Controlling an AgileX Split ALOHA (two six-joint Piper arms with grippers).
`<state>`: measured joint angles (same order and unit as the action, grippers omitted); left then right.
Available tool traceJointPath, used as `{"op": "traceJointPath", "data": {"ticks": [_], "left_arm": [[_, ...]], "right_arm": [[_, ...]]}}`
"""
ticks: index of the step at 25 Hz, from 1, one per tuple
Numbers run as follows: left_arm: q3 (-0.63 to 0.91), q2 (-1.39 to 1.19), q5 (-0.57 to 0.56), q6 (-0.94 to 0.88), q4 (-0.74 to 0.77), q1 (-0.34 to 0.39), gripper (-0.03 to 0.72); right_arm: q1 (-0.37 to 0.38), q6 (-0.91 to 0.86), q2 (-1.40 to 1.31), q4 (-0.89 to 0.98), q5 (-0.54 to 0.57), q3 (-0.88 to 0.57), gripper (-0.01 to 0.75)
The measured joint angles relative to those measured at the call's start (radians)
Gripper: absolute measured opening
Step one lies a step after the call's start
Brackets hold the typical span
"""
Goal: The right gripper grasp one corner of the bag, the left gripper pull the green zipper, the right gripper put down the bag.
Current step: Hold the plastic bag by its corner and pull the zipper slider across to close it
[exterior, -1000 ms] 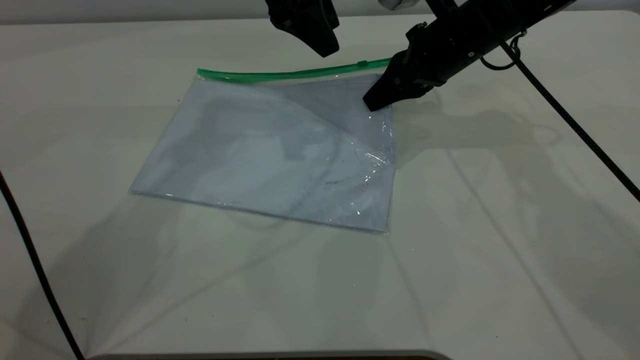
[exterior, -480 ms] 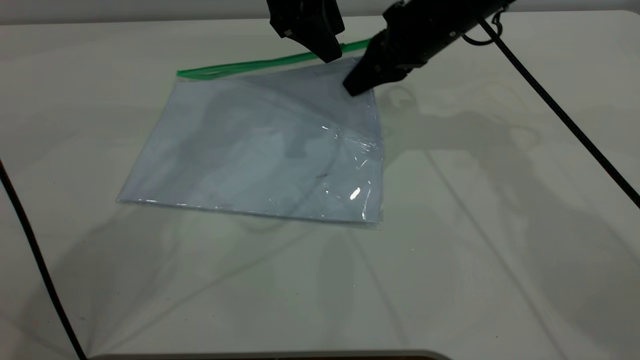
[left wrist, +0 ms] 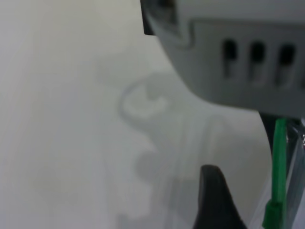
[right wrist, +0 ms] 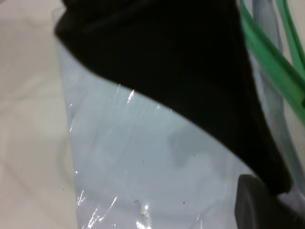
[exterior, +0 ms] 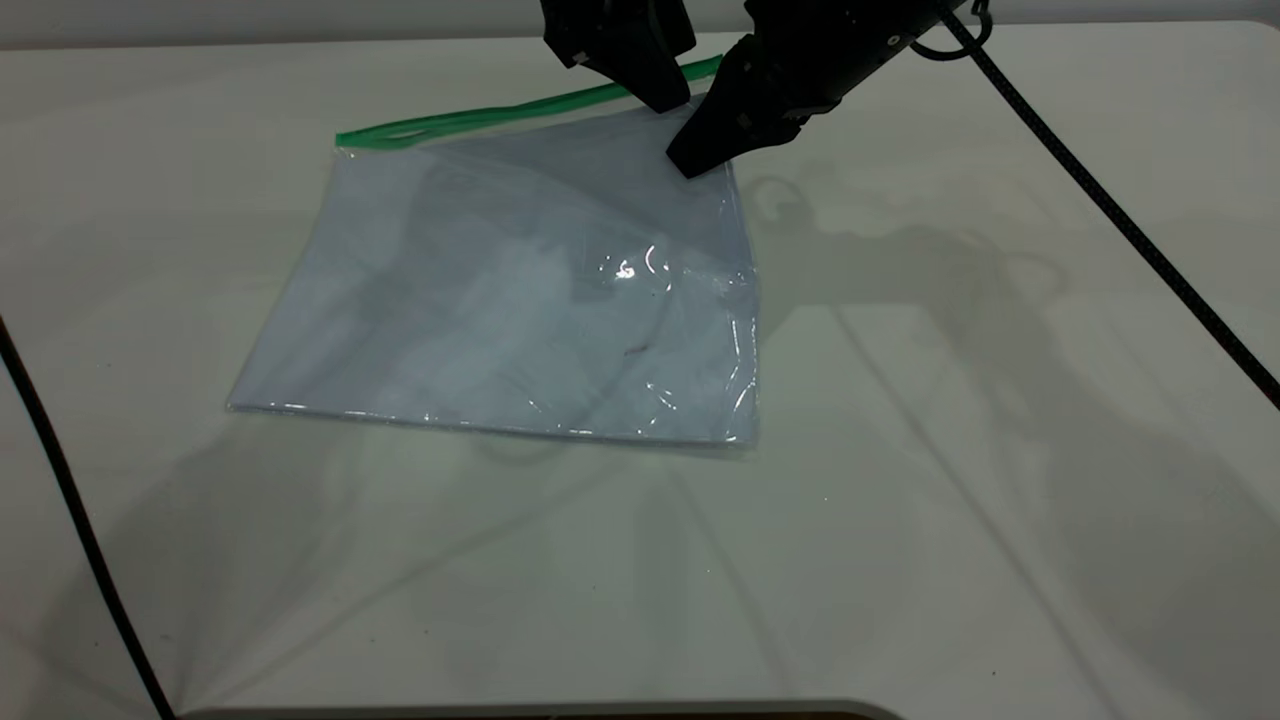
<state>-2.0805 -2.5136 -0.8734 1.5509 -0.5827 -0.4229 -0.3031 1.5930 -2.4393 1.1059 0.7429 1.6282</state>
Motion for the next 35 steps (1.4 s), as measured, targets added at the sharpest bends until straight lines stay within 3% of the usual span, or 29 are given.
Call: {"op": "traceJointPath", "data": {"ticks": [5,8,13,14,24,35], "left_arm": [[0.000,0.000,-0.007,0.001,0.000,0.000,0.451],[0.000,-0.002,-0.017,0.001,-0.003,0.000,0.336],[0.000,-0.002,-0.017,0.001,-0.003,0.000,0.072],[0.000,-0.002,-0.014,0.001,-0.003,0.000,0.054],[-0.005,-0.002,-0.003,0.006,-0.042,0.009,0.046],[-0.006,-0.002,-0.003,-0.016,0.038,0.028,0.046]], "right_arm": [[-0.007,0.001,0.000,-0.005,0.000,0.000,0.035],[-0.007,0.001,0.000,-0.006,-0.003,0.000,0.035],[-0.002,0.000,0.000,-0.005,-0.005,0.000,0.035],[0.001,0.000,0.000,0.000,-0.004,0.000,0.035],[0.103,0.000,0.000,0.111,0.080,-0.003,0.035],[0.117,0.007,0.002,0.145,0.103,-0.003,0.035]]}}
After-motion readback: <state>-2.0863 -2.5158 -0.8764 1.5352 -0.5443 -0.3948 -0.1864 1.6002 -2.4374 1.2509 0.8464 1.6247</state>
